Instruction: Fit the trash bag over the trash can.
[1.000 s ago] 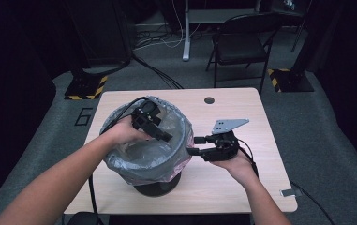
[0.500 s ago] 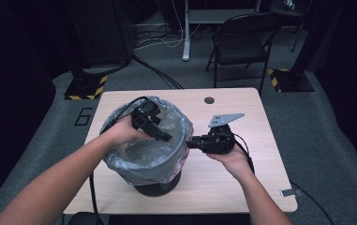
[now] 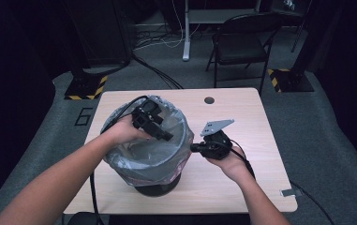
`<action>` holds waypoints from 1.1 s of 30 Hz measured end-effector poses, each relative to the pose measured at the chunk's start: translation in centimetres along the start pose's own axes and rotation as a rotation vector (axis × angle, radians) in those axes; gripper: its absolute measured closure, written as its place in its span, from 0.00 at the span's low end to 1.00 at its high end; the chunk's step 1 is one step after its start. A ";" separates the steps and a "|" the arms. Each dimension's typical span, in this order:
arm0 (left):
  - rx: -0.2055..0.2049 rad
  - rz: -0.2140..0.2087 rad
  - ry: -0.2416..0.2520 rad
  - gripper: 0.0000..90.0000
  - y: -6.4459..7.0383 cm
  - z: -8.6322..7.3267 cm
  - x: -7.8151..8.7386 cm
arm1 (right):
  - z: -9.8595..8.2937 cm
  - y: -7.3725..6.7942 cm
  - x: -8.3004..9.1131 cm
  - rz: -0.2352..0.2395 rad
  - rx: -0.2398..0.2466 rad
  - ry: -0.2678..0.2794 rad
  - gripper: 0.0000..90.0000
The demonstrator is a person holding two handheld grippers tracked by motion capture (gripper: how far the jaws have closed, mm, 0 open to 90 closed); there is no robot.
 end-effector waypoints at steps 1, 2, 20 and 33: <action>-0.007 0.009 -0.008 0.22 -0.1 -0.1 -0.1 | -0.3 0.0 -0.3 -0.011 0.010 -0.028 1.00; -0.010 0.011 -0.016 0.22 -0.1 -0.1 -0.3 | -0.5 0.0 -0.5 -0.019 0.012 -0.047 1.00; 0.038 0.027 -0.114 0.20 -1.0 -1.5 -1.0 | -1.8 0.6 -0.8 0.031 -0.007 -0.074 1.00; -0.109 -0.130 0.049 0.24 2.5 0.7 4.1 | -1.7 0.6 -0.4 0.056 -0.015 -0.037 0.99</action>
Point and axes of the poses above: each handheld gripper's, and its own axes: x roughly backward along the jaws, z roughly out of its top, y roughly to its right, the point moved 7 cm from there along -x, roughly forward along the jaws, and after that the axes turned 10 degrees about z, right-handed, at the moved point
